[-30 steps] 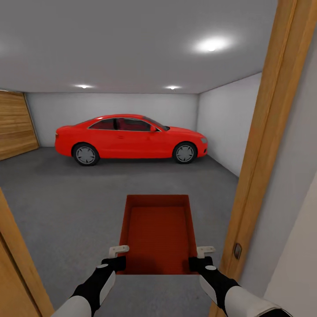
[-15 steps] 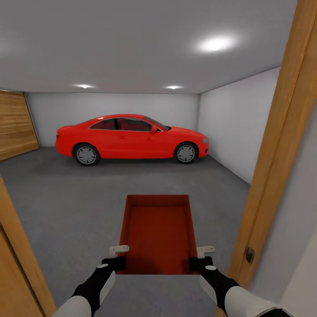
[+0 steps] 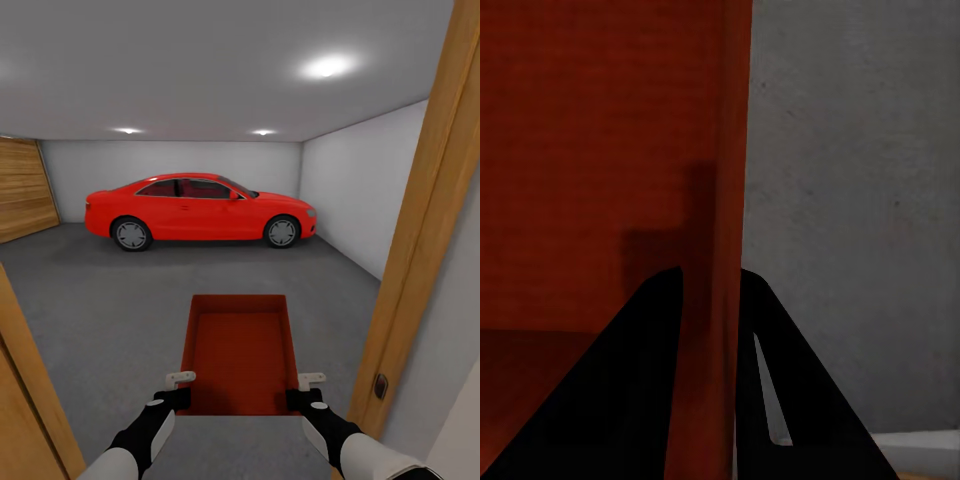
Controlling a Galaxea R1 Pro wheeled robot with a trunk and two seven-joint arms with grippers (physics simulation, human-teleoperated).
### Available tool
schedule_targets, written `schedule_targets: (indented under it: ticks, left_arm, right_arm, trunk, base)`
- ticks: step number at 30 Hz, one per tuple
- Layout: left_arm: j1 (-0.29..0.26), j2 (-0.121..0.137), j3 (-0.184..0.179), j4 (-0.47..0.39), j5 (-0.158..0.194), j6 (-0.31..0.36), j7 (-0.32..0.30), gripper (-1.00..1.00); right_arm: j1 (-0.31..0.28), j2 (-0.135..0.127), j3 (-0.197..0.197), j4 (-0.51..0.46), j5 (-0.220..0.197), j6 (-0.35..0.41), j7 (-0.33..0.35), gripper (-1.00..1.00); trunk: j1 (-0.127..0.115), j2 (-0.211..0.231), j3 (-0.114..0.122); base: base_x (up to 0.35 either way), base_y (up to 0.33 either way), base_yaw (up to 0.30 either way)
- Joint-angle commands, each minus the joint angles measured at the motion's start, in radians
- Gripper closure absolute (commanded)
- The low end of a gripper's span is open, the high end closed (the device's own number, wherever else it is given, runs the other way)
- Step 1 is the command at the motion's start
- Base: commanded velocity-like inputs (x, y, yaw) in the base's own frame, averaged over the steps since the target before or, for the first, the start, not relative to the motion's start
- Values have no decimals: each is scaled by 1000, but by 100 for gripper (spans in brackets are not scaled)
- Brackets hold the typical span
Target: Move the two storage containers from the living room to the garage. In the garage, place one container on the floor and stack the other container on top of it (either order is fine).
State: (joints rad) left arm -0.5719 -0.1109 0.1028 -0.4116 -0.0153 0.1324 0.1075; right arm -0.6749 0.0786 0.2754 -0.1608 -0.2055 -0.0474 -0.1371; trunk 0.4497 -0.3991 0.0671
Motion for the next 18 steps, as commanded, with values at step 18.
schedule_targets:
  ticks: [18]
  left_arm:
    - [0,22,37,-16,-18,7,21,100]
  right_arm:
    - [0,-1,-15,3,-17,-3,-6,100]
  trunk:
    - [0,-1,-1]
  base:
    - [0,0,52]
